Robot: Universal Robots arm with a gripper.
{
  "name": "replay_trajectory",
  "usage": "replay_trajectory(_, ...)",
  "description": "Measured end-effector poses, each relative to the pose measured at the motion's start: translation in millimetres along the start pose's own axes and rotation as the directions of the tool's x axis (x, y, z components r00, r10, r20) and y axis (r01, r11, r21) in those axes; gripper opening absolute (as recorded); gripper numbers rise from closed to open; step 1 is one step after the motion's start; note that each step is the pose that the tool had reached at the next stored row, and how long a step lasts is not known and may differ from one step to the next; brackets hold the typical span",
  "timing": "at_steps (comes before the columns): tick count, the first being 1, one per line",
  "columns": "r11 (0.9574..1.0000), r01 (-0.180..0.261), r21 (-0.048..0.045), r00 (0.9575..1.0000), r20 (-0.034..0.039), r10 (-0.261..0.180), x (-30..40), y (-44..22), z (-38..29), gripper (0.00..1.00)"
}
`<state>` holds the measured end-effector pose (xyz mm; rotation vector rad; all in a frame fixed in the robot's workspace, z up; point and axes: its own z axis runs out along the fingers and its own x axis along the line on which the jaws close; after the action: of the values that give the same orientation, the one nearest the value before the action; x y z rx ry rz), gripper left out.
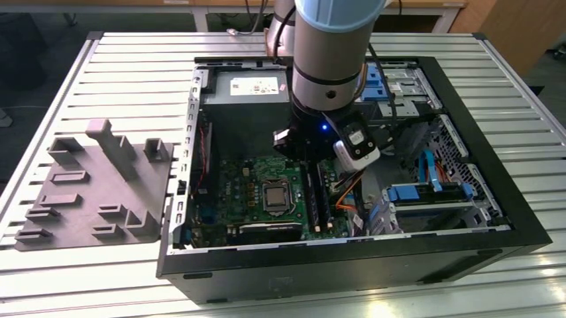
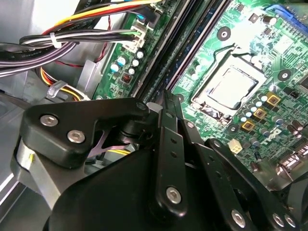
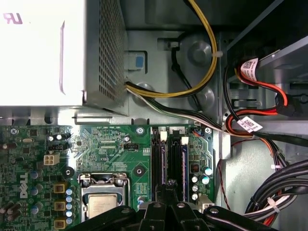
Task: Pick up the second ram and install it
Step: 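Press down the second ram until it locks into place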
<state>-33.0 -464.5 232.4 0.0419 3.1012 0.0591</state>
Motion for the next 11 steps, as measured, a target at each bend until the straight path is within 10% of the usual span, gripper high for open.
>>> replay_trajectory(11,1.0,0.0,0.0,1.0,0.0,0.0,0.2,3.7,0.1,0.11)
